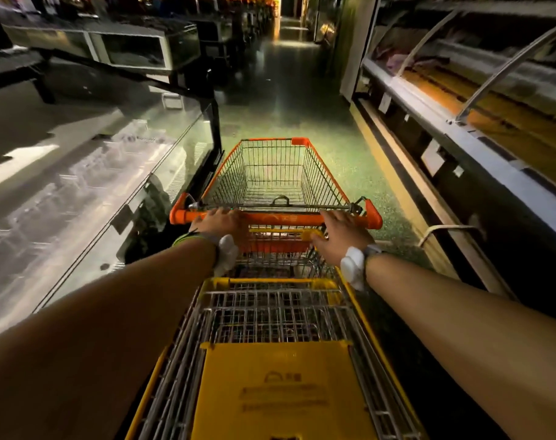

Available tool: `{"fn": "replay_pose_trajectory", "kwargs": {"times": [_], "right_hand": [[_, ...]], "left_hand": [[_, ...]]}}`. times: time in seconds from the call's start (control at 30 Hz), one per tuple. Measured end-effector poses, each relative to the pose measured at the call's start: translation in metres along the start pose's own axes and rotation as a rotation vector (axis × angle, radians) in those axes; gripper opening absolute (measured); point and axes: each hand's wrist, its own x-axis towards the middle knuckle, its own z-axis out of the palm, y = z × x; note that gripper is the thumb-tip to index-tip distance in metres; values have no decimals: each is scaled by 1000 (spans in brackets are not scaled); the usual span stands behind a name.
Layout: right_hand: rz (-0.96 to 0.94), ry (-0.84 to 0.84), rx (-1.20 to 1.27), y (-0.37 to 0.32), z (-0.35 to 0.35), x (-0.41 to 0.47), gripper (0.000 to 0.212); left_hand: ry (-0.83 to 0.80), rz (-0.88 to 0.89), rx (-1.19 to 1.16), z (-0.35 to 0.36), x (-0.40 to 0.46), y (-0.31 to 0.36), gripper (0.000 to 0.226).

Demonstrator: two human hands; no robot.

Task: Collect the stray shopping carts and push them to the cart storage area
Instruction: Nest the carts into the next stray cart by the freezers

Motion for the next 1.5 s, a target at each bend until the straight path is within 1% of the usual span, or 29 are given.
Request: {"fn": "replay_pose_trajectory", "kwargs": {"times": [0.07,0.2,0.27,0.4,0.43,0.5,0.6,0.7,0.8,0.9,1.03,1.1,1.13,1.2,1.27,1.4,1.5], "right_hand": [[7,-43,-9,1,0,10,73],[37,-66,-17,7,3,32,76],[44,-81,-29,9,5,39,79],[62,-94,-88,3,0,41,79],[62,-82,-90,0,-2,41,78],[56,-71,-95,0,0,44,73],[32,6,-150,2,9,39,55],[14,50,-184,1,15,27,48],[11,53,-177,0,18,15,50],[19,67,-189,-5,20,-2,53],[18,68,-213,-10,27,-33,61],[10,122,-237,-11,30,-47,63],[8,120,-249,-14,29,-56,64],[6,83,-267,-17,28,-69,65],[8,33,-285,-21,23,-83,66],[14,-55,-270,-28,21,-106,68],[9,-113,-264,-34,17,-128,73]], "left_hand": [[19,3,-6,-2,12,-4,49],[0,32,-28,-7,25,-9,41],[1,77,51,-11,29,-10,37],[-41,66,115,-25,42,-5,44],[-53,58,171,-29,41,-3,45],[-74,80,325,-26,44,-2,47],[-55,98,414,-19,36,-4,45],[-45,102,403,-20,25,-6,42],[-18,70,310,-21,10,-3,33],[8,36,286,-21,-9,-2,27],[-54,14,222,-18,-33,-4,25],[-99,33,244,-17,-42,-6,21],[-130,43,254,-17,-49,-7,24],[-169,39,235,-14,-57,-10,31],[-189,39,209,-11,-68,-14,31],[-223,69,260,-1,-84,-23,37],[-196,63,220,-3,-110,-22,30]]}}
